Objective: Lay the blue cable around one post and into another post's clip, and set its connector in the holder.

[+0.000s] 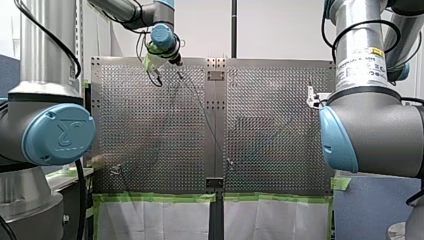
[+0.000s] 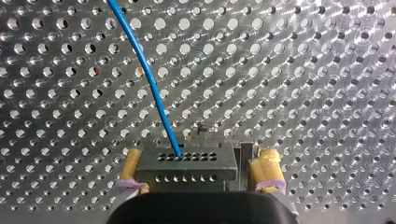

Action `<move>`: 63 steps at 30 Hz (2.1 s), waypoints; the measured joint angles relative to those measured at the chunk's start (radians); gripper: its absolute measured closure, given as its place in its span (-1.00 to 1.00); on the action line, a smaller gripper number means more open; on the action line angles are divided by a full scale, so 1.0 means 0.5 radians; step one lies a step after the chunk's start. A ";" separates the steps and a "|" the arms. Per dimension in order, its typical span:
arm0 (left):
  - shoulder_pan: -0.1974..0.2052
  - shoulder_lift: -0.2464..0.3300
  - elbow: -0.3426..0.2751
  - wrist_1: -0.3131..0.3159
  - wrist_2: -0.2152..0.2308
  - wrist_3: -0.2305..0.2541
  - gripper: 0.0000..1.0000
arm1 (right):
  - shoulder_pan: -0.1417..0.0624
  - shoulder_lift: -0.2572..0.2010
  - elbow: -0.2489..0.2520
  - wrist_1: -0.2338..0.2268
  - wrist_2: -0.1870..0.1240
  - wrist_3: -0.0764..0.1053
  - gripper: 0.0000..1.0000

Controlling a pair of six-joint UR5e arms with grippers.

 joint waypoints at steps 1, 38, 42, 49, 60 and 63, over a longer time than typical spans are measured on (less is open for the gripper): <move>-0.007 -0.014 0.022 -0.021 -0.014 0.021 -0.98 | 0.000 0.000 0.000 0.000 0.000 0.000 -1.00; -0.090 -0.037 0.209 -0.686 -0.075 0.687 -0.98 | 0.000 0.000 0.000 0.000 0.000 0.000 -1.00; -0.091 -0.037 0.209 -0.744 -0.081 0.746 -0.98 | 0.000 0.000 0.000 0.000 0.000 0.000 -1.00; -0.083 -0.033 0.209 -0.777 -0.103 0.851 -0.98 | 0.000 0.000 0.000 0.000 0.000 0.000 -1.00; -0.076 0.011 0.209 -0.741 -0.215 1.033 -0.98 | 0.000 0.000 0.000 0.000 0.000 0.000 -1.00; -0.076 0.015 0.209 -0.740 -0.221 1.092 -0.98 | 0.000 0.000 0.000 0.000 0.000 0.000 -1.00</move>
